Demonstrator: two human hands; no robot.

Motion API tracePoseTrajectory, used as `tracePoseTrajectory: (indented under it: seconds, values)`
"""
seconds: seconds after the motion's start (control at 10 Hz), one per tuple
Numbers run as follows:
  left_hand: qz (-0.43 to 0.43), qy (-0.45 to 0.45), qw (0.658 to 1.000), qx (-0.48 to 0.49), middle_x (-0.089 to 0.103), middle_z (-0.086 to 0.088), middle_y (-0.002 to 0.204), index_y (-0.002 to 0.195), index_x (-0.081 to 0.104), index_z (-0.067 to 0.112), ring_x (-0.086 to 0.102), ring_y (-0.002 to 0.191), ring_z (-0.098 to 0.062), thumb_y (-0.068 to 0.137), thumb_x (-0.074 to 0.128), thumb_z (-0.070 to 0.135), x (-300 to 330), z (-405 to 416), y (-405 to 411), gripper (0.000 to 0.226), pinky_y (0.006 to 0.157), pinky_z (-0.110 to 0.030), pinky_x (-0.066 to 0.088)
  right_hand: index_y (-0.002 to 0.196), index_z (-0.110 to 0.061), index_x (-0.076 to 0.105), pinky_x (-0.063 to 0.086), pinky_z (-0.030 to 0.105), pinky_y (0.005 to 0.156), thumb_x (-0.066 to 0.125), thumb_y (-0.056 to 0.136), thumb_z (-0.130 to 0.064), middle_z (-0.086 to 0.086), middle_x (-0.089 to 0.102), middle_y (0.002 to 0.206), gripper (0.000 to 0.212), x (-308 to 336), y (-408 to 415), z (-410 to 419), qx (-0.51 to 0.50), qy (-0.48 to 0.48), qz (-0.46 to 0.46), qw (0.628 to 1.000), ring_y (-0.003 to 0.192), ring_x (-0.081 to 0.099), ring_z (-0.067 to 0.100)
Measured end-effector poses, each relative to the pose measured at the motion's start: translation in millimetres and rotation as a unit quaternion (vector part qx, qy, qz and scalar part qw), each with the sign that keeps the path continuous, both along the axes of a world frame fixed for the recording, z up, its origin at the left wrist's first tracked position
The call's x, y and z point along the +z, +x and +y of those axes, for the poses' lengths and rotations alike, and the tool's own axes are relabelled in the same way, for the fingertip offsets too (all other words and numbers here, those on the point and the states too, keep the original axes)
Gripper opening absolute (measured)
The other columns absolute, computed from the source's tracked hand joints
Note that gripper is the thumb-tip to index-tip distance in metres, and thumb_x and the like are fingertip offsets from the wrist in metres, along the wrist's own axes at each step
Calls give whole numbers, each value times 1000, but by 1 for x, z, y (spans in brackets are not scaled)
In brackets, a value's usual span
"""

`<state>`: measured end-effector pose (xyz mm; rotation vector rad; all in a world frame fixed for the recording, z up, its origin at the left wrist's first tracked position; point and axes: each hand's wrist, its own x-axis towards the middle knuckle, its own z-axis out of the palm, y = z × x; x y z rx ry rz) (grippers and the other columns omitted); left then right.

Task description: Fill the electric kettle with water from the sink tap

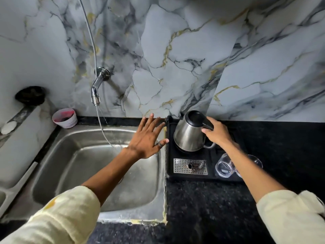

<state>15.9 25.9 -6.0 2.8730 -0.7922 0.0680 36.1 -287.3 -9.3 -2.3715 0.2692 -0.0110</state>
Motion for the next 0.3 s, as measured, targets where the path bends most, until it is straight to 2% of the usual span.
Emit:
tracePoseTrajectory:
  seconds: [0.1, 0.2, 0.3]
  values:
    - [3, 9, 1000, 3, 18, -11, 177, 167, 26, 16, -8, 165, -29, 102, 26, 70, 2, 1, -3, 84, 134, -53, -5, 156, -31, 40, 35, 53, 114, 63, 98, -26, 16, 47, 150, 63, 5, 5, -7, 6, -108, 75, 991, 140, 38, 42]
    - [-12, 11, 1000, 18, 11, -10, 178, 168, 19, 15, -11, 164, -28, 100, 19, 71, 5, 12, -5, 88, 133, -50, -9, 162, -24, 26, 26, 57, 122, 62, 95, -17, 19, 33, 163, 77, 12, -2, 13, 37, -195, 35, 980, 151, 25, 41]
    - [-53, -17, 997, 53, 6, -9, 179, 169, 14, 16, -14, 163, -26, 102, 23, 69, 20, 27, -8, 86, 133, -47, -13, 165, -20, 14, 6, 58, 129, 63, 90, -14, 18, 11, 174, 89, 17, -12, 49, 80, -244, -100, 961, 161, 1, 36]
